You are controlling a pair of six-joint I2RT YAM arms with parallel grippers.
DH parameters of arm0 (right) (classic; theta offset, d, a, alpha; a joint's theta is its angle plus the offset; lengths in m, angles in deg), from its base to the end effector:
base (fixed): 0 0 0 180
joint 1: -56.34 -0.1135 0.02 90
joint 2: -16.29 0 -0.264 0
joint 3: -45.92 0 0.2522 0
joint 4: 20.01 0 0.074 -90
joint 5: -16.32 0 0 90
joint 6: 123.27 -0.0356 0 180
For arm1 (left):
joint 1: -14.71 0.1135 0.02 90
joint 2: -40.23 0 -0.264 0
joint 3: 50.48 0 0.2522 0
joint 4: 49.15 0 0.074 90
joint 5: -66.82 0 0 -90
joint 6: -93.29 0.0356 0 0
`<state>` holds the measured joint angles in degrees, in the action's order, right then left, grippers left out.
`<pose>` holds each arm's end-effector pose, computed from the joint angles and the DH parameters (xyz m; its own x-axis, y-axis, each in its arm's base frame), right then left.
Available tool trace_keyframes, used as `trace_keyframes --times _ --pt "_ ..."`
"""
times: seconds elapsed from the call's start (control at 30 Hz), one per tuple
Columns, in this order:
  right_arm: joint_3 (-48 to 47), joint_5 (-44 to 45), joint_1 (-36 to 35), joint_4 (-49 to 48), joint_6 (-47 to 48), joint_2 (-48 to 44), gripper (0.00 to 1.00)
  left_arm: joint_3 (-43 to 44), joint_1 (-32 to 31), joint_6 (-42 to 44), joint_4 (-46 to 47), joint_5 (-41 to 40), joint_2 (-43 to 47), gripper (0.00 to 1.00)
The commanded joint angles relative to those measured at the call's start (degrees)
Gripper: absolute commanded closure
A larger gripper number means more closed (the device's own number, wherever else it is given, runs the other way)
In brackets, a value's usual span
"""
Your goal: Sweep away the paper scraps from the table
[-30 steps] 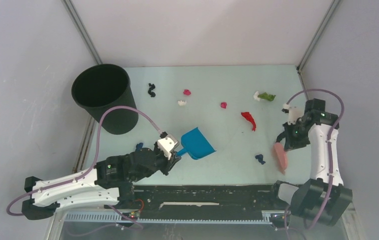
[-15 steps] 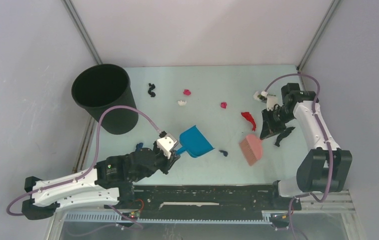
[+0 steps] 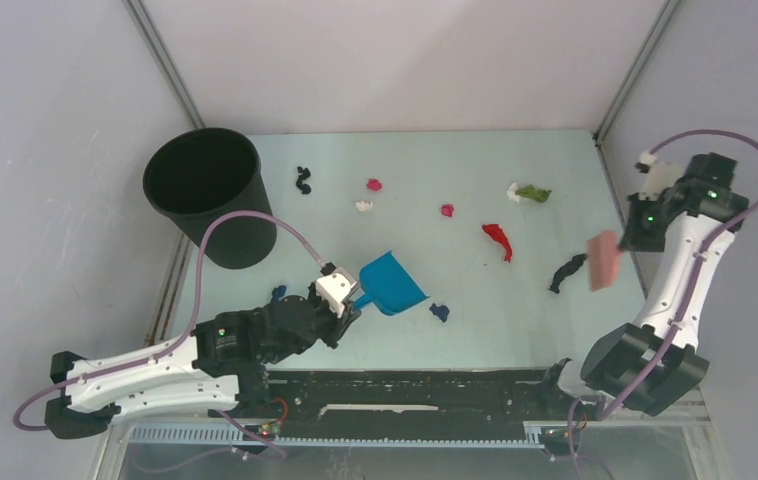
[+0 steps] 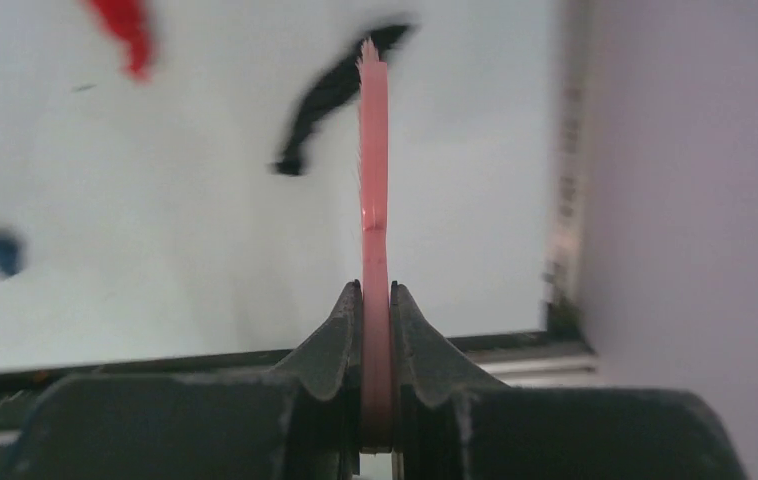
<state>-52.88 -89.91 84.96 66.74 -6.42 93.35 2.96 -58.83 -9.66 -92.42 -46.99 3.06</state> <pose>0.2162 -0.1066 0.3662 -0.8708 -0.0189 -0.4913 -0.0415 0.9985 0.0352 0.0553 -0.1366 0.2953 -0.2991 0.2889 -0.9094 0.7269 0.6864 -0.0211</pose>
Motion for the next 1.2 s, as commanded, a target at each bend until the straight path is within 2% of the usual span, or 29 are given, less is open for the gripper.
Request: trace_keyframes --times 0.0,0.2,0.27,0.47,0.77,0.87,1.03,1.17 --pt "-1.7 14.0 4.7 -7.2 3.2 -0.2 1.0 0.5 -0.3 1.4 1.8 0.5 -0.6 1.0" --pt "4.4 25.5 3.9 -18.6 2.1 5.2 1.0 0.6 -0.4 2.1 1.7 0.9 -1.2 1.0" --pt "5.3 26.1 3.4 -20.2 0.6 8.2 1.0 0.7 -0.4 2.2 1.6 1.0 -1.6 1.0" --pt "5.2 18.3 -1.4 -18.1 -4.8 14.1 1.0 0.7 -0.3 2.7 1.4 0.7 -2.6 1.0" --pt "4.6 9.2 -19.9 -11.1 -13.5 13.2 1.0 0.8 0.3 2.9 1.2 -0.3 -3.3 1.0" --pt "2.1 6.2 -23.0 -8.3 -15.5 12.8 1.0 0.7 0.5 2.8 1.2 -0.4 -3.6 1.0" --pt "-6.7 6.4 -23.3 -2.8 -12.9 13.5 1.0 1.0 1.1 2.9 1.3 0.3 -4.4 1.0" --pt "-8.3 18.0 -24.8 -7.7 -4.4 13.5 1.0 1.0 1.5 3.1 1.4 0.8 -4.5 1.0"
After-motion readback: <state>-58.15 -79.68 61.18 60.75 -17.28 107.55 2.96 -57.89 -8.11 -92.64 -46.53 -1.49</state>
